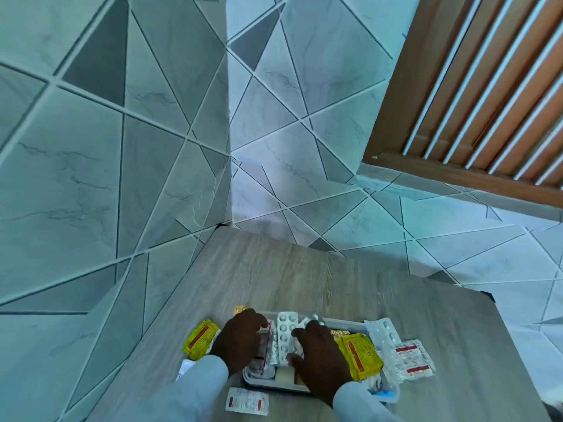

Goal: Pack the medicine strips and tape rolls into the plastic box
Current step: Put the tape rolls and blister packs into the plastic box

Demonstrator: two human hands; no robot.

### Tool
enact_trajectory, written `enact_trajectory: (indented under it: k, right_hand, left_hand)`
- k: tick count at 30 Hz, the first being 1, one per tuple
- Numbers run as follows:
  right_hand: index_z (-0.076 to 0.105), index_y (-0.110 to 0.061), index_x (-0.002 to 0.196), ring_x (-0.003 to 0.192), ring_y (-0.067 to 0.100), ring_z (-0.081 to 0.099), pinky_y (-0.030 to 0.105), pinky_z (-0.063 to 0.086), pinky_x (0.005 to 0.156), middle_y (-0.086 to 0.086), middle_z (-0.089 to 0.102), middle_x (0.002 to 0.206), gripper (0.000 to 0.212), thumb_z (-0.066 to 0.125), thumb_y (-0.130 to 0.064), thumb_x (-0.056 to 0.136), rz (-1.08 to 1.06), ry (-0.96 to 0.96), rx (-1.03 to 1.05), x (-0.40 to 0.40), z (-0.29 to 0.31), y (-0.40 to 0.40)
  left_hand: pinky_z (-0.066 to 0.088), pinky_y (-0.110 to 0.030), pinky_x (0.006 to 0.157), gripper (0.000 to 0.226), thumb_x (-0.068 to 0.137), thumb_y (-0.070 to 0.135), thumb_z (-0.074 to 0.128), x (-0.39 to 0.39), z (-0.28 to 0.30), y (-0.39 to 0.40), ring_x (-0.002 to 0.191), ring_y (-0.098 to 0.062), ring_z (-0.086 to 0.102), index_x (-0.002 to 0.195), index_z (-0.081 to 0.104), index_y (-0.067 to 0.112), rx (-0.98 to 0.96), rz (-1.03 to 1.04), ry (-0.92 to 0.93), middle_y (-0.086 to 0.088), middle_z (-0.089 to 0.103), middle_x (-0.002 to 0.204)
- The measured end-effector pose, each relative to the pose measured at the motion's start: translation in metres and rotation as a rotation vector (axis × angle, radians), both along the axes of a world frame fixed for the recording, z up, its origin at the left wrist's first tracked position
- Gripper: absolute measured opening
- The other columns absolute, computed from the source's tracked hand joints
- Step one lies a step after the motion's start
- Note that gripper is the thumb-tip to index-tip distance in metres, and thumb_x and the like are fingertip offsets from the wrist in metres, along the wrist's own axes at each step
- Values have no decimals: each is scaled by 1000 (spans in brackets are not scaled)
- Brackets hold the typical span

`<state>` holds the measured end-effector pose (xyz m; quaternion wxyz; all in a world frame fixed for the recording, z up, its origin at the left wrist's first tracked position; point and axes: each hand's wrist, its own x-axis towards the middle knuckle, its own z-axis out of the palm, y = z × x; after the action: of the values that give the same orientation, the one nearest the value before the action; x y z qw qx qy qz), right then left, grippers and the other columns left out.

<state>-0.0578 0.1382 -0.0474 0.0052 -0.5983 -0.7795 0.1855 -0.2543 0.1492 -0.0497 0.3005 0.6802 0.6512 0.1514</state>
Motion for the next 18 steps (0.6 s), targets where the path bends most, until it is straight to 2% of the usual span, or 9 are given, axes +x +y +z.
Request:
enact_trajectory:
  k: [3,5,7,9,13,15,18]
  right_hand:
    - [19,-35,148,148,27,3,47,8,119,2,9,161,69,45,-56,88,105,-136,-23,7,0,4]
    - [13,-37,150,149,28,-2,50,5,118,2,4,162,73,43,-60,87,135,-174,-87,12,-3,8]
    - [13,-36,150,148,30,4,51,10,117,3,7,161,73,41,-61,87,164,-203,-103,15,-6,9]
    - [16,-35,149,145,31,12,51,14,115,4,14,160,71,38,-62,87,190,-223,-99,17,-7,7]
    - [26,-32,146,139,33,25,51,23,110,8,26,154,66,27,-60,86,260,-195,-42,22,-1,7]
    - [30,-29,145,137,34,29,52,26,109,9,30,152,67,22,-59,85,261,-142,17,24,2,9]
    - [31,-28,144,136,33,29,49,25,111,7,29,153,61,26,-53,90,281,-129,31,26,5,14]
  left_hand:
    - [39,-25,101,48,81,9,54,-9,3,-7,119,-16,49,121,52,37,-91,-20,-6,3,50,124]
    - [40,-32,104,56,80,17,57,-10,7,-11,120,-21,48,125,44,45,-127,-59,97,3,46,127]
    - [39,-36,104,60,78,24,61,-5,11,-15,121,-26,46,130,39,46,-147,-92,240,3,44,133]
    - [38,-36,105,61,78,28,63,2,14,-18,122,-27,46,131,39,43,-146,-79,303,1,44,136]
    - [32,-37,110,58,85,24,59,18,27,-16,131,-26,40,139,37,31,-128,-80,411,-2,39,145]
    - [29,-36,113,57,89,21,54,22,28,-15,137,-23,33,143,34,28,-114,-81,420,0,33,151]
    - [26,-32,114,54,92,21,50,23,22,-18,139,-18,31,143,34,30,-83,-35,363,3,33,152]
